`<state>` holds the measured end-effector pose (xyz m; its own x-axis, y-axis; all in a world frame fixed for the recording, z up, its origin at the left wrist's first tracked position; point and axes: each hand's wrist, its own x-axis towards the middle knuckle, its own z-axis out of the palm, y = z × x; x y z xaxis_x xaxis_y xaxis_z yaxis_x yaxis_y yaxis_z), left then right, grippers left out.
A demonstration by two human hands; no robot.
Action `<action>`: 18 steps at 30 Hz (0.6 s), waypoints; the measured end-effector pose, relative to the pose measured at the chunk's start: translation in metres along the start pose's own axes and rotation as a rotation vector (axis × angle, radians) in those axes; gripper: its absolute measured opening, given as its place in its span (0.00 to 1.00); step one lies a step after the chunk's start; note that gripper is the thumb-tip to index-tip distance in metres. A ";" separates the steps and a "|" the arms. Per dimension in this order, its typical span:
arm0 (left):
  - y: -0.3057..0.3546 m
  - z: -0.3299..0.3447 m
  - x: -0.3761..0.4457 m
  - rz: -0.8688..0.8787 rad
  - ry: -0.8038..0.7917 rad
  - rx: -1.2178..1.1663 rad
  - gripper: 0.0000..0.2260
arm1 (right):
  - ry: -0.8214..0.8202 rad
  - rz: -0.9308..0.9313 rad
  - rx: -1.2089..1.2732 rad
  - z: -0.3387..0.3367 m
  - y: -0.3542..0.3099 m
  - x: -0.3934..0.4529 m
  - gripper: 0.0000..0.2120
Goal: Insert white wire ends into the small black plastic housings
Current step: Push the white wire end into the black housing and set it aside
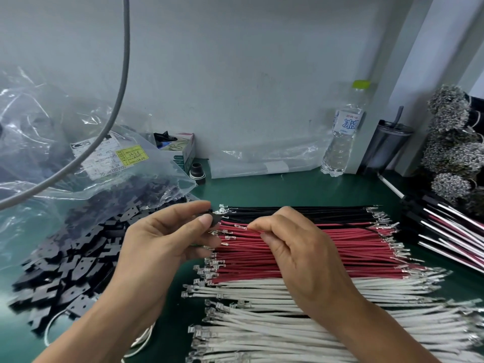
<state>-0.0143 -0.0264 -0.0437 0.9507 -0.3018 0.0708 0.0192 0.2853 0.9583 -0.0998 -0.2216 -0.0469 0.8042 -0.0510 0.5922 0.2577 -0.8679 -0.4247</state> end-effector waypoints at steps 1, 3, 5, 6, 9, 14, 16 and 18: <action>0.001 0.000 0.000 -0.018 -0.025 -0.015 0.17 | 0.005 -0.002 0.031 -0.001 -0.001 0.000 0.12; 0.001 0.001 -0.001 -0.042 -0.064 -0.027 0.17 | 0.014 -0.007 0.065 -0.002 -0.003 -0.001 0.11; 0.001 0.001 -0.002 -0.057 -0.092 -0.034 0.17 | 0.042 -0.013 0.077 -0.003 -0.004 -0.002 0.09; 0.001 0.001 -0.002 -0.063 -0.103 -0.038 0.16 | 0.059 -0.020 0.078 -0.004 -0.004 -0.002 0.08; 0.001 0.002 -0.002 -0.087 -0.135 -0.056 0.16 | 0.090 -0.033 0.092 -0.005 -0.005 -0.003 0.08; 0.001 0.000 -0.002 -0.101 -0.182 -0.043 0.16 | 0.125 -0.013 0.182 -0.007 -0.005 -0.004 0.08; 0.001 0.000 -0.003 -0.110 -0.194 -0.038 0.20 | 0.139 -0.020 0.203 -0.009 -0.005 -0.004 0.07; 0.000 0.001 -0.003 -0.115 -0.198 -0.036 0.19 | 0.141 -0.026 0.203 -0.010 -0.006 -0.004 0.07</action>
<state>-0.0172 -0.0268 -0.0432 0.8625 -0.5057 0.0183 0.1382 0.2703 0.9528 -0.1099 -0.2212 -0.0406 0.7170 -0.1102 0.6883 0.3913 -0.7536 -0.5282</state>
